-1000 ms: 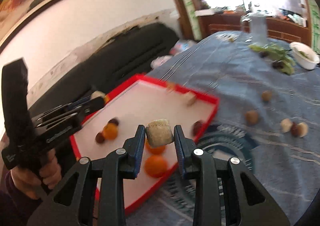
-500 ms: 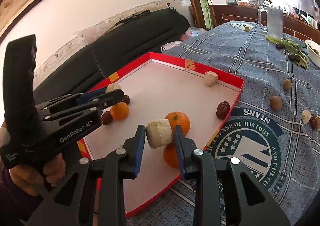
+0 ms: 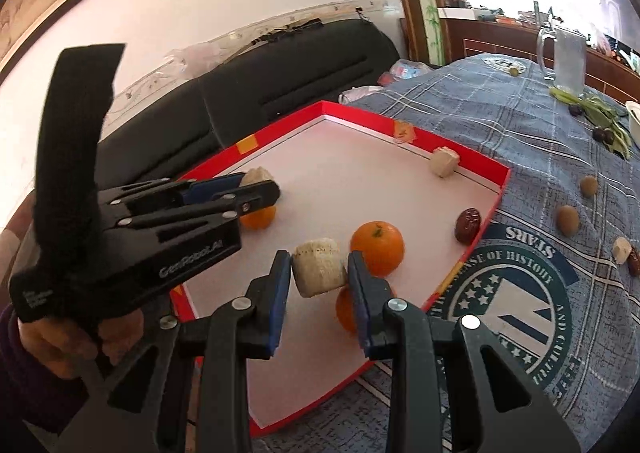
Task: Organize fruits
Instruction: 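Carry the yam cube and yam slice over the red tray and release both, then grasp a yam cube with the right gripper while the left grasps a yam slice, then carry the yam cube and yam slice to the red tray and release both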
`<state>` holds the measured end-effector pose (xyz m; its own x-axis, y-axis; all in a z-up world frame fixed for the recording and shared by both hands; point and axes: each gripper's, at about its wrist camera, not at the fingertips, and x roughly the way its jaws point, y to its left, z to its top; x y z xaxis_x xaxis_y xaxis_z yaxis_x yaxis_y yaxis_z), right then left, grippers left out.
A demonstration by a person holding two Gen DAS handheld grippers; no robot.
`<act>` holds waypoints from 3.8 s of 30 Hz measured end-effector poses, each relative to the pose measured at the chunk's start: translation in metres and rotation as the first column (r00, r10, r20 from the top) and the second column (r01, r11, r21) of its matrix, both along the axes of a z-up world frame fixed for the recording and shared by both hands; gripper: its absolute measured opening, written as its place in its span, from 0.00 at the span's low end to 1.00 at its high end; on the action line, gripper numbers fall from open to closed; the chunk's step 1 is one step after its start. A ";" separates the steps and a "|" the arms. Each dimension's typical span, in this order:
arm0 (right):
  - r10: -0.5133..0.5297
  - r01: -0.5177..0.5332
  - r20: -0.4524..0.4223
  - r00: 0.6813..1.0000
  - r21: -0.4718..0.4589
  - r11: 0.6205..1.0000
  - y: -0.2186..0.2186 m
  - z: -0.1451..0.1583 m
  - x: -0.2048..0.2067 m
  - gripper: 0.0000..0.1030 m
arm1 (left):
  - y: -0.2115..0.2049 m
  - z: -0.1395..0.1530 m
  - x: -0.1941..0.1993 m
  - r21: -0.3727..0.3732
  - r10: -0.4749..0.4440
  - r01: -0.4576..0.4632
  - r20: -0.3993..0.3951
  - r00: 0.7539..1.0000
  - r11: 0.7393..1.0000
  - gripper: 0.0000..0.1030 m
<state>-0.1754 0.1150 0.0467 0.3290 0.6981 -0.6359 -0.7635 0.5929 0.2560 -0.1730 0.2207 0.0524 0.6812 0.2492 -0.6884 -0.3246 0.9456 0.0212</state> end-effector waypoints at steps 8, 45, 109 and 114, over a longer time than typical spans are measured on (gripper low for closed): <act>0.017 -0.017 -0.006 1.000 0.005 1.000 0.004 -0.002 0.002 0.34 | -0.003 -0.003 0.003 0.018 0.004 -0.004 -0.023 1.000 1.000 0.26; -0.500 0.495 -0.071 0.863 -0.076 0.865 -0.219 -0.009 0.139 0.37 | -0.150 0.037 0.061 0.048 -0.420 0.419 0.017 0.907 0.907 0.46; -0.555 0.561 -0.100 0.826 0.062 0.825 -0.255 0.001 0.152 0.16 | -0.205 0.015 0.116 -0.029 -0.525 0.524 -0.045 0.850 0.851 0.18; -0.570 0.571 -0.042 0.821 0.088 0.816 -0.257 0.009 0.144 0.16 | -0.167 0.036 0.073 -0.001 -0.442 0.442 0.028 0.897 0.897 0.17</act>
